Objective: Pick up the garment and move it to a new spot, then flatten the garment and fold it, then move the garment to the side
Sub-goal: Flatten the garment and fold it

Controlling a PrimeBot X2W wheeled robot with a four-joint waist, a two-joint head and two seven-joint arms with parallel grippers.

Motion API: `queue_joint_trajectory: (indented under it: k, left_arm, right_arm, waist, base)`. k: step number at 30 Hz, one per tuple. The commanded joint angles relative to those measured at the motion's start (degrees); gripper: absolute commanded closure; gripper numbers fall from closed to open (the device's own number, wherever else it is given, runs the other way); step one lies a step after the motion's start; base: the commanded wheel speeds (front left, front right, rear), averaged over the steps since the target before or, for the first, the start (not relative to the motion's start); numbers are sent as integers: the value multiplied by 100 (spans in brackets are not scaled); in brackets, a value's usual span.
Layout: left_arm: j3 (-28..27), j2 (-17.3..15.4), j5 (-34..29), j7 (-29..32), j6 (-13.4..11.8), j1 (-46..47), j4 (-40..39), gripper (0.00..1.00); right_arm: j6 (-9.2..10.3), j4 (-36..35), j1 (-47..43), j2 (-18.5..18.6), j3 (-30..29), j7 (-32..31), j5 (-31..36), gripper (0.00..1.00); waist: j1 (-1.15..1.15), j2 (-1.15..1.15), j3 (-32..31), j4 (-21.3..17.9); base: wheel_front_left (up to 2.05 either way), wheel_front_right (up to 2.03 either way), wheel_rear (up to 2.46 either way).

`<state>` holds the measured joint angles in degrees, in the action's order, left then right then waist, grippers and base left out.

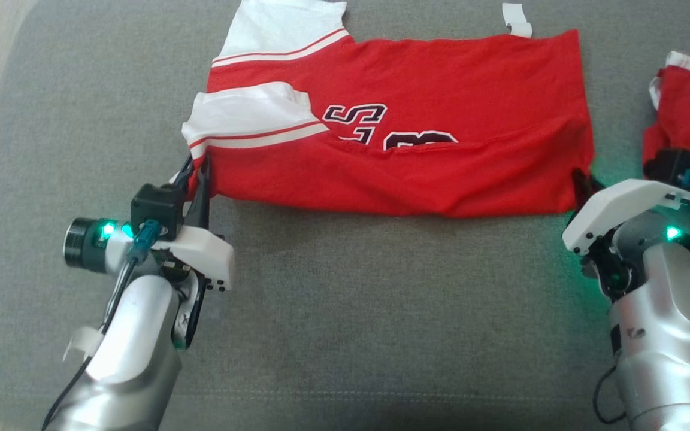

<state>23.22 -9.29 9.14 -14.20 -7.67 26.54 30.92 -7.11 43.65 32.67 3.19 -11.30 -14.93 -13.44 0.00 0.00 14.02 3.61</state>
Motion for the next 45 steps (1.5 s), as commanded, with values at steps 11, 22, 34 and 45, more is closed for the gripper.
queue_joint_trajectory:
  k: [11, 22, 34, 45]
  left_arm:
    - [-219, -436, 132, 167, -36, -214, -273, 100]
    - [-186, -727, 287, 709, -113, -1086, -1188, 100]
    - [-1, -836, 322, 1304, -185, -1552, -1621, 77]
    - [-352, -871, 350, 644, -398, -974, -1965, 0]
  right_arm:
    - [-37, -775, -451, 263, 322, -832, -614, 100]
    - [-37, -2110, -1632, 366, 191, -2056, -1044, 100]
    - [-37, -3162, -2216, 123, -90, -2664, -880, 35]
    - [-37, -3813, -1680, 255, 289, -1234, -616, 0]
  waist:
    - [0, 0, -597, -144]
    - [0, 0, -1118, -213]
    - [0, 0, -1106, -346]
    - [0, 0, -669, -488]
  base:
    - [0, 0, 0]
    - [0, 0, 0]
    - [0, 0, 0]
    - [0, 0, 0]
